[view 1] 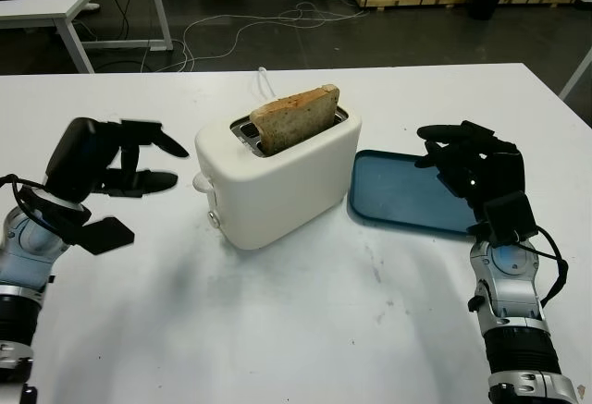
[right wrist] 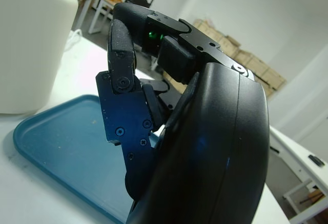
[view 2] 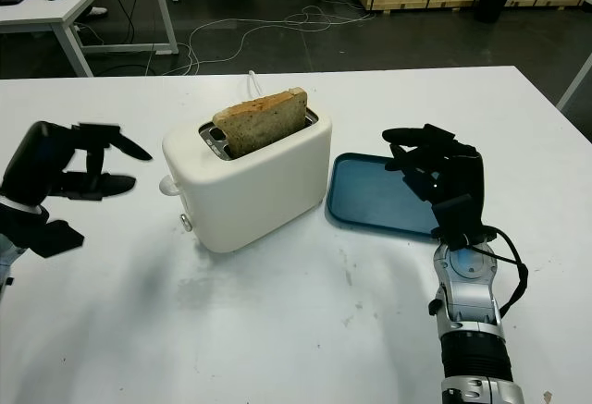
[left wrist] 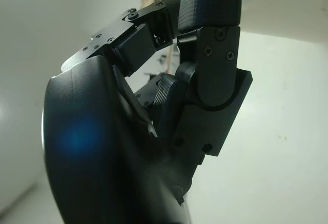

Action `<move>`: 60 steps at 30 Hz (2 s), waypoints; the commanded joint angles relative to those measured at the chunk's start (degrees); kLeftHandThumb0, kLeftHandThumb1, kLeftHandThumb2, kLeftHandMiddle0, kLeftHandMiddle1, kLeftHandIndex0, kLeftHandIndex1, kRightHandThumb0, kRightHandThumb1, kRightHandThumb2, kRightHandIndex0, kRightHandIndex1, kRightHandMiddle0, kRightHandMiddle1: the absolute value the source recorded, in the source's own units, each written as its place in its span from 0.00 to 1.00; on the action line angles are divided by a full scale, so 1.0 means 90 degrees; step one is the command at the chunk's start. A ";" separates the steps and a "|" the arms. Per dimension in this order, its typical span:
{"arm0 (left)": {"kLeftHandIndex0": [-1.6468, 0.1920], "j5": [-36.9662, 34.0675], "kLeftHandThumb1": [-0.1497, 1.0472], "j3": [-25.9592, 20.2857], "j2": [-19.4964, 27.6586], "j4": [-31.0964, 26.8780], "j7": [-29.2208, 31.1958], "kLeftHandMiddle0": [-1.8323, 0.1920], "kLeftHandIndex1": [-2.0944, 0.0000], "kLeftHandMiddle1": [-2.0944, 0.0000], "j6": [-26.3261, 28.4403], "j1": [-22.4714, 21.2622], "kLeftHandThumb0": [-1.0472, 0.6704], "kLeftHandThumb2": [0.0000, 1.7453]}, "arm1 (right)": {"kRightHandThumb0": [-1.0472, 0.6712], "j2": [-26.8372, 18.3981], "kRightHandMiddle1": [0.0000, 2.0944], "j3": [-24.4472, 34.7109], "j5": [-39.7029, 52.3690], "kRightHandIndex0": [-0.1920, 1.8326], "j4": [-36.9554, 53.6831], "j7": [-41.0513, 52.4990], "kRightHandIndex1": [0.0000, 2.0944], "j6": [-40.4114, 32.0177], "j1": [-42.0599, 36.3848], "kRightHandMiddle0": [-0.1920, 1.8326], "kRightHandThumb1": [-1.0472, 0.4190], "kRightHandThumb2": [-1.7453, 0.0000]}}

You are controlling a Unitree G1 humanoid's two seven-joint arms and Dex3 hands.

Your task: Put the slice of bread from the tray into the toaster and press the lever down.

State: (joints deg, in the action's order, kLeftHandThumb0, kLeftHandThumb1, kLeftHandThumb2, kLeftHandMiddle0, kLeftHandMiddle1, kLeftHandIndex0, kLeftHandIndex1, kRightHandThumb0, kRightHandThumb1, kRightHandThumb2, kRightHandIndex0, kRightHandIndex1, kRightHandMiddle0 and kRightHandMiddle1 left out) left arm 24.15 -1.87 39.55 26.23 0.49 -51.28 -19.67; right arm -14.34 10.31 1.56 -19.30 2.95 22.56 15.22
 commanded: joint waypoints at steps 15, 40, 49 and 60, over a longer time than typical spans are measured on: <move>0.54 0.0781 0.89 0.0462 0.0054 -0.0435 -0.0047 0.29 0.52 0.17 0.0352 0.0109 0.00 0.37 | 0.37 0.0016 0.21 0.0011 0.0048 0.51 -0.0016 0.0042 0.59 0.0058 0.0101 0.59 0.09 0.87; 0.53 0.1016 0.89 0.0813 0.0203 -0.0012 -0.0011 0.24 0.47 0.17 0.1100 0.0134 0.00 0.35 | 0.38 -0.0002 0.21 0.0033 0.0053 0.50 -0.0027 0.0072 0.59 0.0060 0.0082 0.59 0.09 0.87; 0.36 0.1596 0.89 0.1903 -0.0479 0.1296 -0.0589 0.23 0.66 0.25 0.1472 0.0102 0.00 0.25 | 0.38 -0.0064 0.21 0.0054 0.0070 0.51 -0.0112 0.0145 0.58 0.0141 0.0105 0.59 0.09 0.87; 0.13 0.2183 0.89 0.3527 -0.1371 0.3977 -0.2019 0.13 0.95 0.55 0.2296 -0.0135 0.00 0.12 | 0.38 -0.0211 0.22 0.0152 0.0154 0.49 -0.0166 0.0307 0.57 0.0123 0.0128 0.59 0.09 0.87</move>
State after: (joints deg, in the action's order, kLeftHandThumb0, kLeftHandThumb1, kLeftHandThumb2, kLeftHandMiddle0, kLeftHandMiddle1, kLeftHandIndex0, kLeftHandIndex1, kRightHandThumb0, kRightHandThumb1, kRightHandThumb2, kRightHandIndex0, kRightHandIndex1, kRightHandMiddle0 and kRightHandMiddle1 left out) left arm 32.64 19.41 31.88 51.26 -25.85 -41.14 -27.05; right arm -15.36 10.83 1.74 -20.28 5.12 22.65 15.35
